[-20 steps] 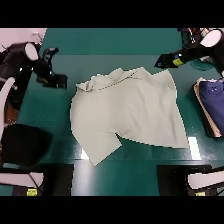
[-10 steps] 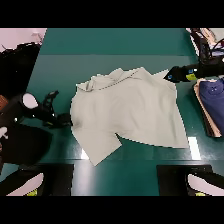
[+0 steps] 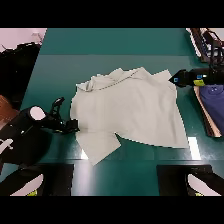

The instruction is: Fold the shirts.

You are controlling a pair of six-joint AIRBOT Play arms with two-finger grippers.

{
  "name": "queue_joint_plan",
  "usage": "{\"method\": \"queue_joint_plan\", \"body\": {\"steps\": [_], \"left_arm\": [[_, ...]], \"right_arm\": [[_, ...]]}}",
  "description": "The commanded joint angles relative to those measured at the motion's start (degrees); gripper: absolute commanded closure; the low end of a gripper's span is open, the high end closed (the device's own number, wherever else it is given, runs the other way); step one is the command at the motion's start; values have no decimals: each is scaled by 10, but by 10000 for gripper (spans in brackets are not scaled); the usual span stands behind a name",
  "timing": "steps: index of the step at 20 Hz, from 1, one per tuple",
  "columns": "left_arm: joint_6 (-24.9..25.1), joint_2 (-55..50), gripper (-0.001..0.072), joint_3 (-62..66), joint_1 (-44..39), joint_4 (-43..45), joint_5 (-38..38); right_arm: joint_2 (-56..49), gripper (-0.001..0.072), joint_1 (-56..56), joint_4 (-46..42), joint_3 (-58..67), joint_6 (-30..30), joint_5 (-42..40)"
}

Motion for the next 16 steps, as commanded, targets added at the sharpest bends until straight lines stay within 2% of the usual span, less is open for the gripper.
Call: {"method": "queue_joint_plan", "body": {"steps": [1, 4, 8, 11, 16], "left_arm": [[-5, 2, 683, 1, -12, -7, 25], [0, 2, 684, 39, -12, -6, 8], [15, 2, 683, 100, -12, -7, -2], [17, 2, 683, 116, -12, -8, 2], [26, 2, 684, 116, -12, -8, 2]], "right_arm": [[12, 267, -43, -3, -10, 7, 76], [55, 267, -142, -10, -105, 7, 107], [118, 262, -308, -77, -294, 7, 158], [135, 263, -424, -72, -409, -2, 149], [135, 266, -452, -72, -484, -4, 113]]}}
